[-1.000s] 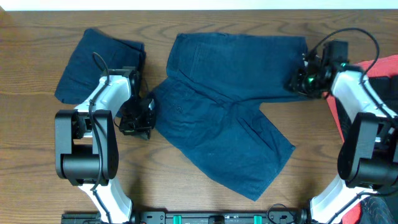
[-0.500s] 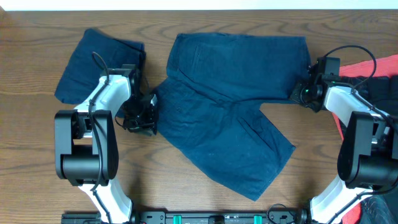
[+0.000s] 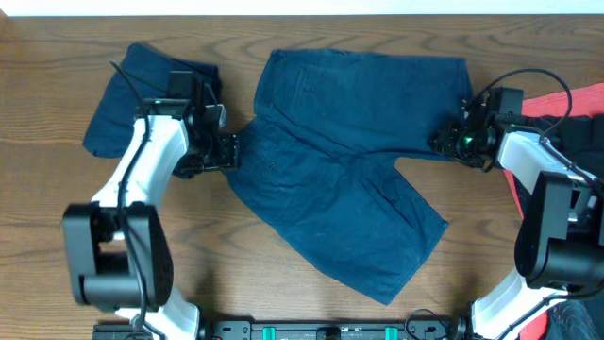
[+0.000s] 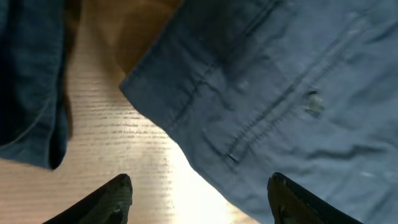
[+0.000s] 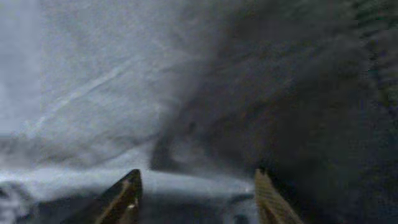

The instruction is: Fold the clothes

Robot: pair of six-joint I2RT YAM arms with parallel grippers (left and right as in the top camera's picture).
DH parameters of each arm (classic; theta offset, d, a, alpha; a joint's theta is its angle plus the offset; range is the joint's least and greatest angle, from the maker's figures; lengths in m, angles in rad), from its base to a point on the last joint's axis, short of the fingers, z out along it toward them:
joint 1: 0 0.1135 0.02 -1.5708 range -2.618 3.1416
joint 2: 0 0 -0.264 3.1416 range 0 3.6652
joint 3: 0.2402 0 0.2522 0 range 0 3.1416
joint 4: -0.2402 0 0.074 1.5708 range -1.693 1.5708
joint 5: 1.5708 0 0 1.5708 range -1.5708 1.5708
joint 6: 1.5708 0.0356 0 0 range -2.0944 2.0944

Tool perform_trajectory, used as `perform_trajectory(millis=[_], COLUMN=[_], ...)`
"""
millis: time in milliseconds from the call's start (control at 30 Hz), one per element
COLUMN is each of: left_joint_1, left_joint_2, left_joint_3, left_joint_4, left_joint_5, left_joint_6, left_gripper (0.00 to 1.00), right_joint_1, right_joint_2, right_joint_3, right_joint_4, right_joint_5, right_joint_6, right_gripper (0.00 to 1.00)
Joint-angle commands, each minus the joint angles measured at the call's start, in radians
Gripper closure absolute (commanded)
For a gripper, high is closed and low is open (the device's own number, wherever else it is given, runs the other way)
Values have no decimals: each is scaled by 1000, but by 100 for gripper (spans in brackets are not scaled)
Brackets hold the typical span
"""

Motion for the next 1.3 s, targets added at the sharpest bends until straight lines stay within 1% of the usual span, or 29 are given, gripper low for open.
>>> perform_trajectory(millis=[0,67,100,167,233,267,400,567,633,667,700,767,833,867,900,933,1067,1100,1167,1200,1233,1267], left_joint_1=[4,4,4,4,4,4,4,4,4,4,4,4,4,4,4,4,1,1,1,1,1,1], left_joint_2=[76,118,137,174,193,196,180,130,109,98,89,82,83,84,84,84,92,98,117,127,139,146], left_joint_3=[-18,-18,-18,-18,-18,-18,-18,-18,-18,-18,-18,-18,-18,-18,-18,-19,-42,-55,-85,-95,-105,-110], left_joint_4=[3,3,3,3,-5,-19,-129,-312,-297,-266,-224,-138,-63,-35,-5,18,88,105,135,145,152,153], left_joint_5=[-26,-25,-25,-23,-18,-18,-19,-24,-23,-26,-30,-28,-21,-16,-12,-6,-3,-3,-3,-2,5,11], left_joint_6=[-10,-10,-10,-10,-11,-16,-43,-43,-43,-43,-43,-43,-44,-47,-63,-74,-82,-82,-85,-89,-101,-108], left_gripper=[28,31,36,54,77,93,94,94,94,94,92,64,48,36,29,25,25,26,31,37,47,62], right_joint_1=[-19,-23,-23,-22,-22,-22,-22,-10,-2,-1,-1,-1,-1,-1,-1,-1,-1,-1,-1,-1,-1,-1], right_joint_2=[-75,-127,-157,-213,-256,-270,-293,-253,-226,-216,-206,-201,-201,-201,-201,-201,-201,-201,-201,-201,-201,-201], right_joint_3=[-6,-6,-6,-6,-6,-6,-6,-7,-7,-7,-7,-7,-7,-7,-7,-7,-7,-7,-7,-7,-7,-7], right_joint_4=[-2,-3,-3,-8,-10,-10,-11,-30,-34,-34,-33,-28,-25,-26,-31,-36,-51,-51,-51,-51,-51,-51], right_joint_5=[-127,-149,-152,-151,-151,-148,-135,-62,-58,-60,-62,-63,-77,-84,-85,-85,-85,-85,-85,-85,-85,-85], right_joint_6=[-50,-49,-49,-49,-49,-49,-48,-41,-42,-42,-42,-42,-42,-42,-42,-42,-42,-42,-41,-41,-41,-41], right_gripper=[42,44,44,46,46,46,48,55,57,57,55,48,45,45,45,45,45,45,45,45,45,45])
